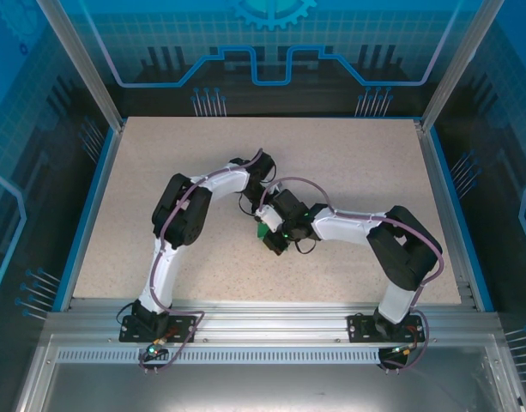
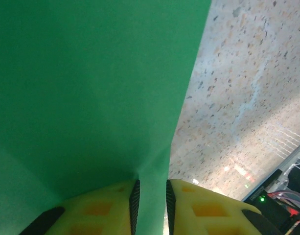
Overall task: Fold a paper plane with a square sheet of paper (fold left side to right side)
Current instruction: Third fold the triangle at the center of the table.
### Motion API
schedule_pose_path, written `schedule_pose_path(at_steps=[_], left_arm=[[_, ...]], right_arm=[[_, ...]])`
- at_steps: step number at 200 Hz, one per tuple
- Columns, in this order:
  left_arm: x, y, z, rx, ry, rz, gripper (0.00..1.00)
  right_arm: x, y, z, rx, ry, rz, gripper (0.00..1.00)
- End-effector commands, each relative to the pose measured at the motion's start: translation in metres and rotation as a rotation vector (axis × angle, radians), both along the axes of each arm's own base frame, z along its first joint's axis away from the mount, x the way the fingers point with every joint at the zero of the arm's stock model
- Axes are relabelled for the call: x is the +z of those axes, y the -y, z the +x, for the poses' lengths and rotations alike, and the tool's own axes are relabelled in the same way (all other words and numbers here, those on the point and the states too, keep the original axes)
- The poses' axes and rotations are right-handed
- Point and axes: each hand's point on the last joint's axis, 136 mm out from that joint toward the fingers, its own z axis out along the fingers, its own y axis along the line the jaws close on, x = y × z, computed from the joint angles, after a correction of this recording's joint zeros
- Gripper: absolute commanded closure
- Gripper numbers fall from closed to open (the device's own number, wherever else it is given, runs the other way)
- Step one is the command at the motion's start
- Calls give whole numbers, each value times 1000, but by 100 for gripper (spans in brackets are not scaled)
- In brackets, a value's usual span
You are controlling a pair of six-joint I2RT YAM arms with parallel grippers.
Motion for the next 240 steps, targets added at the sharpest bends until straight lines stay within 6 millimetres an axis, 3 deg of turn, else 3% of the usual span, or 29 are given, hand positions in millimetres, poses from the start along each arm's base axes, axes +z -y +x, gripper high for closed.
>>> schedule_pose_path(at_steps=[1,46,90,176,240], left_arm=[[-22,-11,-11,-35,-27,73,74],[-27,-16,-15,-63,-19,92,74],[-25,-16,-16,-77,-7,85,75],[-21,-13,-15,-85,-2,64,76],[26,0,2,-81,60,-35,68]], right_arm=[[9,1,3,-23,-18,41,97],[15,2,1,-36,-35,85,97],[21,16,8,-97,-55,133,97],[15,28,12,-137,-110,134,97],[9,32,8,-141,-145,124,97]])
